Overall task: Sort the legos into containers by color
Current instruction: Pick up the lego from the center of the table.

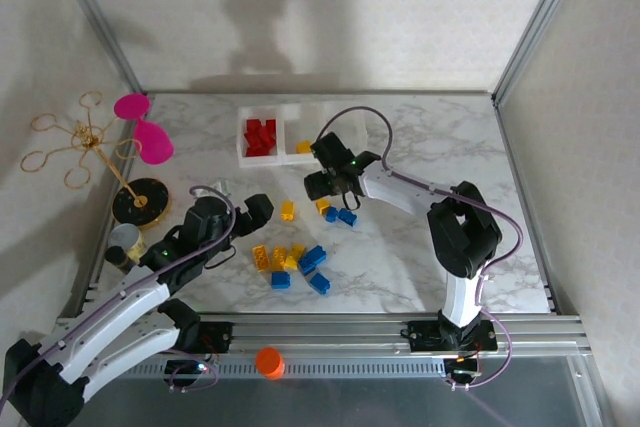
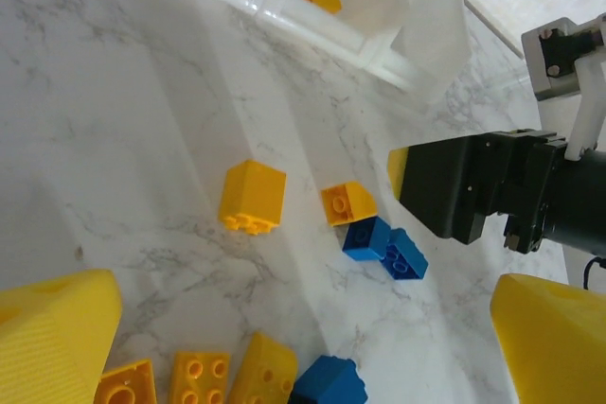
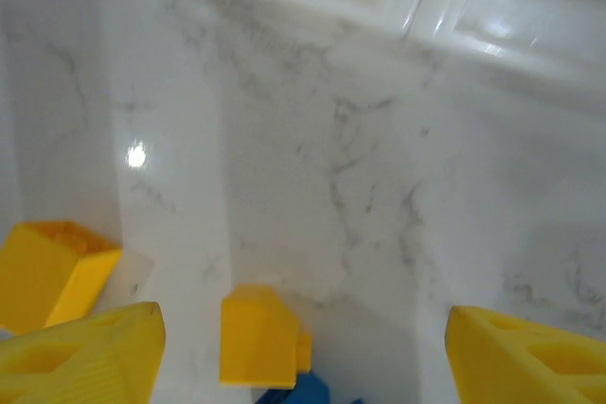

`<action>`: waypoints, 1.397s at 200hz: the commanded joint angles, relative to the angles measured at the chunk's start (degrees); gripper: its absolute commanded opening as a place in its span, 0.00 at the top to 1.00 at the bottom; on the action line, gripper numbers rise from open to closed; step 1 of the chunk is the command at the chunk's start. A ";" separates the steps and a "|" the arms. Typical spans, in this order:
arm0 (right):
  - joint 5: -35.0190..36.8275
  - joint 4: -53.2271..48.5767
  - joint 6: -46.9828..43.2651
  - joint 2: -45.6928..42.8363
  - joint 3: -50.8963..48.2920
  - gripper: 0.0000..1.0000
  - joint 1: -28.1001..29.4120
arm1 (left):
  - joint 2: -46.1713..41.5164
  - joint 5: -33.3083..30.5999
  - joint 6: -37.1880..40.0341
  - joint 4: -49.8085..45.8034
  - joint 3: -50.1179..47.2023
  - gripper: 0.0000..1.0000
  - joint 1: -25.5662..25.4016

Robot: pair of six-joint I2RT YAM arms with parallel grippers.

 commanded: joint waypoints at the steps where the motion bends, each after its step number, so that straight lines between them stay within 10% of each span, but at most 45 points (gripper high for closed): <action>1: -0.04 -2.19 1.37 0.33 -1.25 0.22 1.31 | -0.88 1.39 -2.33 -0.55 -2.39 0.00 -1.87; 201: 0.12 0.11 0.57 9.69 2.43 0.66 2.37 | 1.47 -2.49 -4.21 2.22 -5.04 0.00 -7.53; 279: 1.63 3.06 0.96 4.86 7.42 0.66 0.99 | 5.59 -4.84 -0.93 2.12 -0.21 0.00 -6.92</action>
